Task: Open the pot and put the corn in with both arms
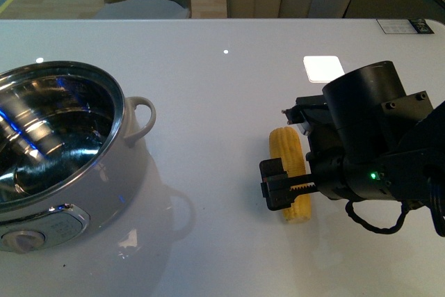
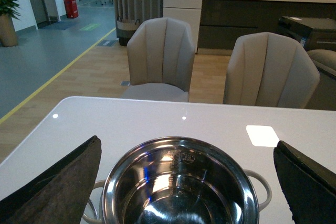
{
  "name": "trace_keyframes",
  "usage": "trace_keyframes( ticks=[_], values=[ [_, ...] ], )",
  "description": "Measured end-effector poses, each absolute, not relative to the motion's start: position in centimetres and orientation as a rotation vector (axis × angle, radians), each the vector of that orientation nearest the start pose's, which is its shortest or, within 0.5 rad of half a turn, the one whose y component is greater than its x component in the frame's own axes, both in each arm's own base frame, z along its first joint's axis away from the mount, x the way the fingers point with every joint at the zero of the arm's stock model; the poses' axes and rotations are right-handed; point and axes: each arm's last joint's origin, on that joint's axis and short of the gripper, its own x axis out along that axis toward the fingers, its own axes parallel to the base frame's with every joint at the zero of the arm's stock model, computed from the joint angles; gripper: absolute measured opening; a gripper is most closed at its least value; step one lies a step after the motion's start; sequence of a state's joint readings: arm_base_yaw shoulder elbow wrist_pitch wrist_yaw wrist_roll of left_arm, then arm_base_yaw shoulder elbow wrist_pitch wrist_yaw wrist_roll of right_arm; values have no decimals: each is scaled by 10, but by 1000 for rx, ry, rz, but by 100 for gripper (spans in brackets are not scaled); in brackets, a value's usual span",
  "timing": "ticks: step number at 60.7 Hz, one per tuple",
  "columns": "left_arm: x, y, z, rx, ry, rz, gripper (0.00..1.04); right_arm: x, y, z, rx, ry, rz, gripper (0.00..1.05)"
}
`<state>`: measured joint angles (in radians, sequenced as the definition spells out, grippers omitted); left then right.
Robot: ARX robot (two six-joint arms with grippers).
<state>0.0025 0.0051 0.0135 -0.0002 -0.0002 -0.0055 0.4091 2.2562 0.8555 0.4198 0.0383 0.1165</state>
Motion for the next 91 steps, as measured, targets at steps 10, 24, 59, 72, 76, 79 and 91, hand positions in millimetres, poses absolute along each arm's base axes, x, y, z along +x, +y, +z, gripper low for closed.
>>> trace_keyframes(
  ticks=[10, 24, 59, 72, 76, 79, 91],
  values=[
    [97, 0, 168, -6, -8, 3, 98, 319, 137, -14, -139, 988, 292, 96],
    [97, 0, 168, -6, -8, 3, 98, 324, 140, -23, -157, 998, 291, 89],
    [97, 0, 168, -5, -8, 3, 98, 310, 144, -14, -138, 1029, 365, 26],
    [97, 0, 168, -5, -8, 3, 98, 310, 144, 46, -32, 942, 408, 23],
    [97, 0, 168, -5, -8, 3, 98, 311, 143, 64, 0, 916, 414, 23],
    [97, 0, 168, -5, -8, 3, 98, 312, 142, 76, 20, 898, 416, 23],
    [97, 0, 168, -5, -8, 3, 98, 322, 143, 124, 120, 831, 438, 22]
  ],
)
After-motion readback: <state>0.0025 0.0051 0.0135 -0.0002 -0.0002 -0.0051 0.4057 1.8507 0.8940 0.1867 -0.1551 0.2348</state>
